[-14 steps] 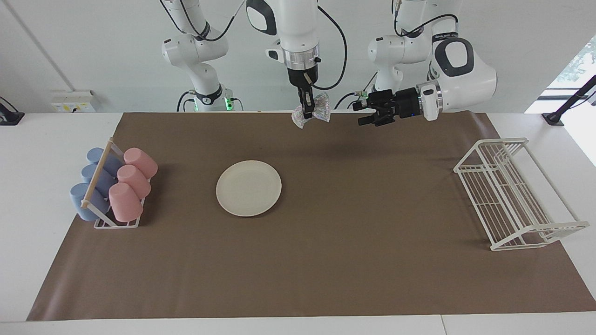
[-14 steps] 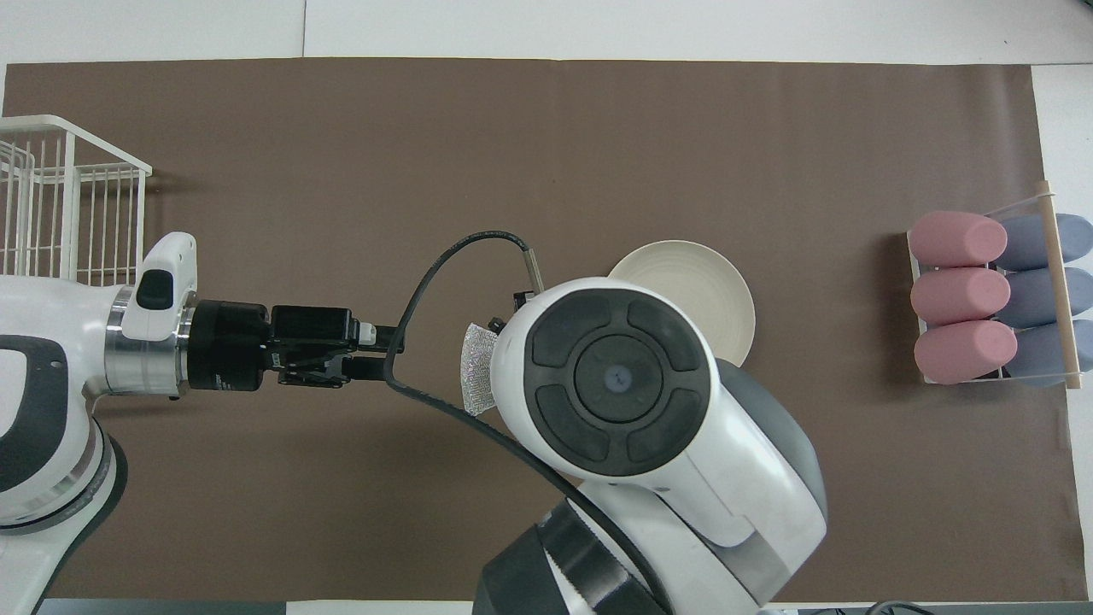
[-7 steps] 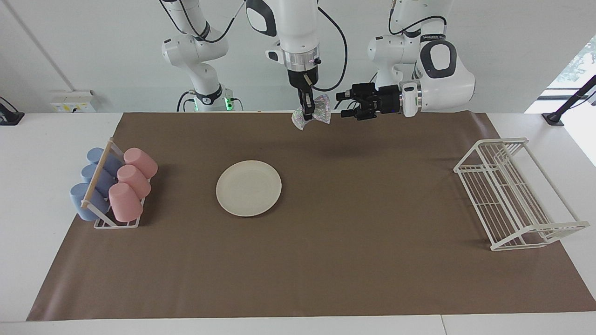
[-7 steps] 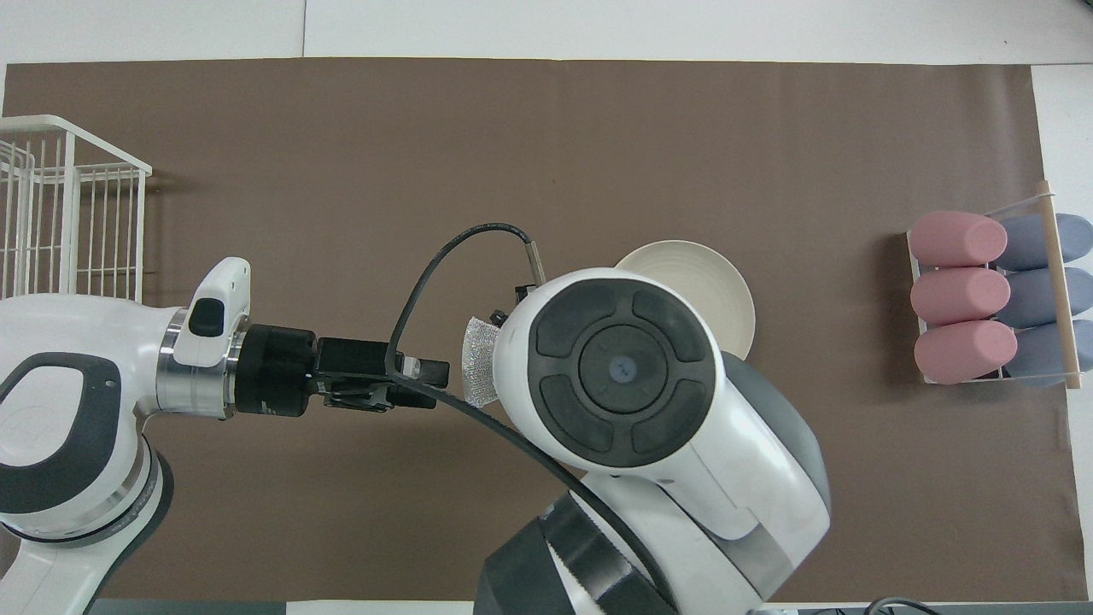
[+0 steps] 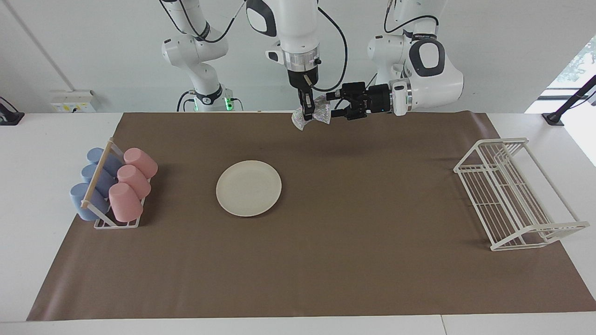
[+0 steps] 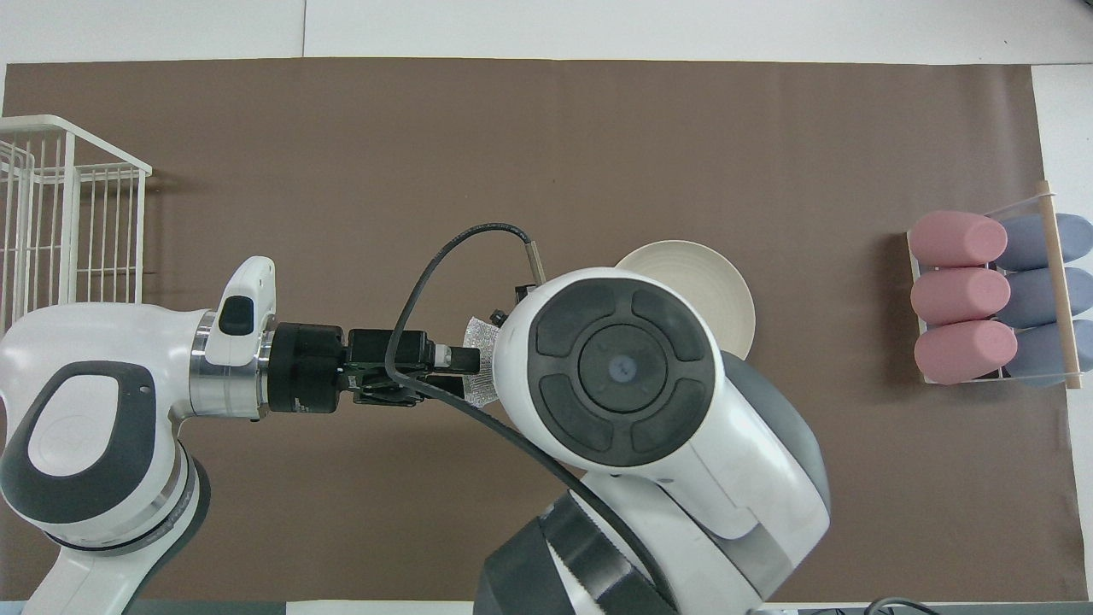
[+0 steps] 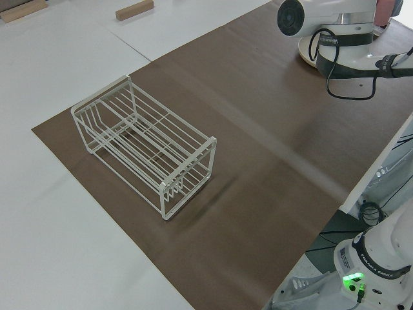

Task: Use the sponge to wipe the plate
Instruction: 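Grasp the sponge with the left gripper and open the right gripper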

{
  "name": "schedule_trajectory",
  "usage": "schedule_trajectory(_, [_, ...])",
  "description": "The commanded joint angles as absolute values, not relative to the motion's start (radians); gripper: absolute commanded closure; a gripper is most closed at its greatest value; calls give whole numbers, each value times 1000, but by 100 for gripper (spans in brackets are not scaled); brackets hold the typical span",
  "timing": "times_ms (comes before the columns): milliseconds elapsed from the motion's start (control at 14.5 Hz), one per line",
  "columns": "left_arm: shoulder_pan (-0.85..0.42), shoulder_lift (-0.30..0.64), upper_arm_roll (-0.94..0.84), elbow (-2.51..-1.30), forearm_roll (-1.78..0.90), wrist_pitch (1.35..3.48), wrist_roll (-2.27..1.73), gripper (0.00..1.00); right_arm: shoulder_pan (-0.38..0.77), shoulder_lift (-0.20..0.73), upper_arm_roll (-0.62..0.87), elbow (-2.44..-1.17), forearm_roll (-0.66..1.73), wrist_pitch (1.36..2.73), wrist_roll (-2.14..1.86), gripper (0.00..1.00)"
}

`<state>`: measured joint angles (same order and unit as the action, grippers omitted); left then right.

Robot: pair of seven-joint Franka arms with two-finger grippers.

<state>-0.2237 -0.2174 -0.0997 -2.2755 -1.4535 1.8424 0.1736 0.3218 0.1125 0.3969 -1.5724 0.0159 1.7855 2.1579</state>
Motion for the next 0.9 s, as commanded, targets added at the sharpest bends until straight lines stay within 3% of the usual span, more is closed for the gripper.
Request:
schedule_trajectory(0, [-271,-222,-86,-2281,-1479,1896,135,4,318,124,405,-1552,-5,1773,2174,100])
schedule_trajectory(69, [-278,-222,-86,-2281,-1479,1907,132,17,316,124,405,-1552,-5,1773,2174,100])
schedule_trajectory(138, [-278,-222,-86,-2280,-1479,1911,123,38,316,124,405,-1552,-5,1773,2174,100])
schedule_trajectory(276, [-279,-221,-86,-2279,-1479,1916,100,87,316,124,405,-1552,-5,1775,2174,100])
schedule_trajectory(345, [-281,-221,-86,-2279,-1479,1916,92,100,316,124,405,-1552,-5,1775,2174,100])
schedule_trajectory(829, [-278,-207,-83,-2252,-1479,1916,18,100,310,124,405,-1552,-5,1773,2172,100])
